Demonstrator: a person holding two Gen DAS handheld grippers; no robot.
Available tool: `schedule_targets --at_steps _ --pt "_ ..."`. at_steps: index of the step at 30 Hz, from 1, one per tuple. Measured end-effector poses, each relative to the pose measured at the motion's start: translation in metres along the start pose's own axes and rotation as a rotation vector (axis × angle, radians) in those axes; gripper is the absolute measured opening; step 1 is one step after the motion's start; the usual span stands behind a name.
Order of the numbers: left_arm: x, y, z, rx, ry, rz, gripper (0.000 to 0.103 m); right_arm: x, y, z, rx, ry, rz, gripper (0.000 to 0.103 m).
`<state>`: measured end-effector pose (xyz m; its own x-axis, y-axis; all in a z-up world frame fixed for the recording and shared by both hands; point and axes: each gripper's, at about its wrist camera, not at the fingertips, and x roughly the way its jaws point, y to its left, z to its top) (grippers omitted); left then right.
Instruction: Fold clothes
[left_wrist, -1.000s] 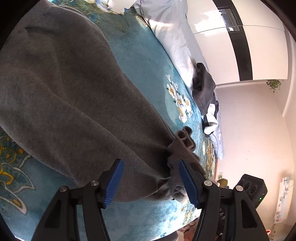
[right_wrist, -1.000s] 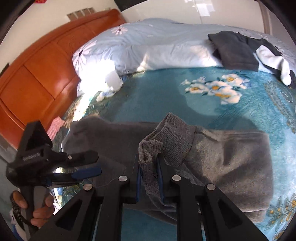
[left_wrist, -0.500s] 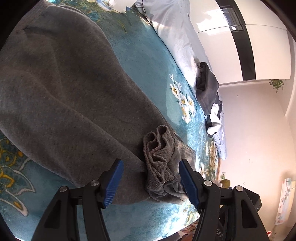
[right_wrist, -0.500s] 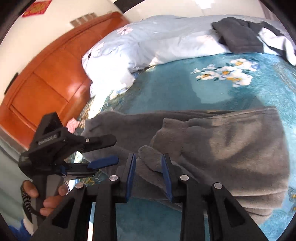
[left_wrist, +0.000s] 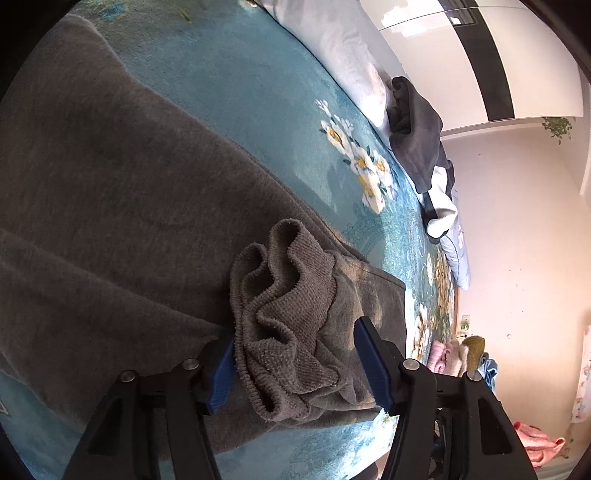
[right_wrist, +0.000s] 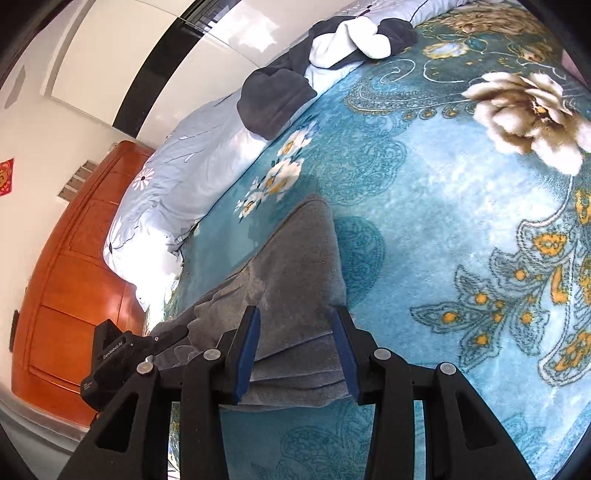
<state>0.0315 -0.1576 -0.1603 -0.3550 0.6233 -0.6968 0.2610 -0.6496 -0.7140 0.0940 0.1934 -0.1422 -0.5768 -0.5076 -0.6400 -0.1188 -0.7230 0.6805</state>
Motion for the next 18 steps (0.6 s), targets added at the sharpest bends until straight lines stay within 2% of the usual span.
schedule_targets --at_steps 2,3,5,8,10,13,15,17,18 --pt "0.001 -0.001 -0.001 0.006 -0.020 0.026 0.038 -0.003 -0.004 0.000 0.007 -0.004 0.004 0.042" --pt "0.000 0.000 -0.001 0.014 -0.026 0.040 0.021 -0.003 -0.004 0.000 0.010 -0.007 0.006 0.042" --pt "-0.002 0.001 -0.002 0.029 -0.040 0.065 0.018 -0.003 -0.005 0.001 0.012 -0.007 0.011 0.042" --pt "-0.013 -0.006 -0.004 0.052 -0.091 0.031 0.017 -0.003 -0.007 0.000 0.014 -0.002 0.016 0.042" --pt "-0.031 -0.018 -0.005 0.106 -0.146 0.000 0.016 -0.003 -0.007 0.000 0.016 0.000 0.016 0.042" --pt "-0.051 -0.031 -0.002 0.208 -0.201 0.054 0.017 -0.003 -0.009 0.000 0.019 0.000 0.019 0.042" --pt "-0.050 -0.016 0.003 0.184 -0.189 0.094 0.017 -0.001 -0.011 -0.001 0.027 0.005 0.024 0.042" --pt "-0.039 0.011 0.006 0.095 -0.152 0.118 0.017 0.004 -0.014 -0.003 0.040 0.023 0.031 0.042" --pt "-0.034 0.023 0.005 0.050 -0.142 0.107 0.017 0.007 -0.015 -0.004 0.048 0.038 0.041 0.043"
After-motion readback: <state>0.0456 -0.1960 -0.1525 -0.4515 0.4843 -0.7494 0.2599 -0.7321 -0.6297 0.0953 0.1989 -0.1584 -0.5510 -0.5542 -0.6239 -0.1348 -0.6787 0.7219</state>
